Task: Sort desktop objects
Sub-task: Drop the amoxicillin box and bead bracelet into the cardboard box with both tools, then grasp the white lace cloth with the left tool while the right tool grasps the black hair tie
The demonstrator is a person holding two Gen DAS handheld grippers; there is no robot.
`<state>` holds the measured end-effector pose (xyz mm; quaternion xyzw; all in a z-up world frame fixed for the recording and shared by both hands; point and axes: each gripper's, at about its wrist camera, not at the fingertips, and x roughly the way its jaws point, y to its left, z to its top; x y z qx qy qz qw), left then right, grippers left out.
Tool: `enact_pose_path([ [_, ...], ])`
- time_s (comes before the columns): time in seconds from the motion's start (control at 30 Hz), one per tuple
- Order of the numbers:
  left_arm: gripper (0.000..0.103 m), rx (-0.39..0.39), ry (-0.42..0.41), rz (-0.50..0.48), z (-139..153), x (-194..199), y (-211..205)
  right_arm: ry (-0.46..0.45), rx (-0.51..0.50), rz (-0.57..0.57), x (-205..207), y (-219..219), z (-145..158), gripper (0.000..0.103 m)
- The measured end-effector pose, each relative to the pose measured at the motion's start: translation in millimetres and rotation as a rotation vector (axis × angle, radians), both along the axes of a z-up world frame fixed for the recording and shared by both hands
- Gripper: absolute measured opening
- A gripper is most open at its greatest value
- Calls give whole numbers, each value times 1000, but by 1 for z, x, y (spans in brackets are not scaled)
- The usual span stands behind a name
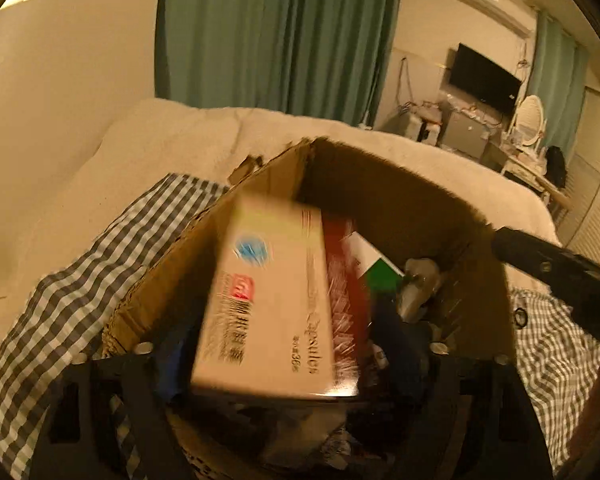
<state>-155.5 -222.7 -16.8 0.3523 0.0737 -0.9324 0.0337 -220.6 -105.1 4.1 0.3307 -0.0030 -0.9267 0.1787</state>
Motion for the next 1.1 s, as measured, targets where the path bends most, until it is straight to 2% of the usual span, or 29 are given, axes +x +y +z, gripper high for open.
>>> enact_pose_path([
  [0.03, 96, -1, 3, 10, -2, 0, -1, 6, -5, -15, 0, 3, 0, 37],
  [0.07, 99, 3, 9, 16, -2, 2, 0, 17, -13, -31, 2, 8, 2, 49],
  [0.1, 100, 14, 12, 19, -1, 3, 0, 28, -17, -40, 5, 12, 3, 52],
  [0.2, 100, 35, 20, 22, -1, 8, 1, 56, -11, -87, 22, 29, 15, 53],
  [0.27, 100, 16, 34, 29, 4, 11, 5, 70, -20, -116, 33, 47, 20, 53],
  [0.37, 100, 5, 116, 27, 23, 24, 19, 89, 5, -168, 52, 81, 27, 53],
  [0.5, 102, -7, 228, -101, 52, 55, 72, 138, 60, -261, 94, 128, 36, 61],
  [0.57, 103, -14, 249, -145, 62, 66, 101, 162, 61, -299, 110, 152, 39, 61],
  [0.67, 103, -16, 213, -263, 63, 76, 148, 175, 63, -331, 133, 183, 34, 63],
  [0.77, 103, -60, 163, -315, 49, 82, 195, 164, 54, -348, 143, 208, 27, 73],
  [0.87, 103, -124, 122, -316, 24, 78, 235, 137, 46, -363, 146, 233, 10, 73],
  [0.93, 103, -181, 60, -290, 2, 66, 257, 100, 42, -375, 144, 249, -6, 73],
  [1.0, 103, -216, 16, -255, -18, 52, 270, 72, 38, -373, 142, 262, -19, 73],
  [1.1, 103, -228, -30, -190, -44, 37, 271, 30, 56, -370, 133, 278, -45, 73],
])
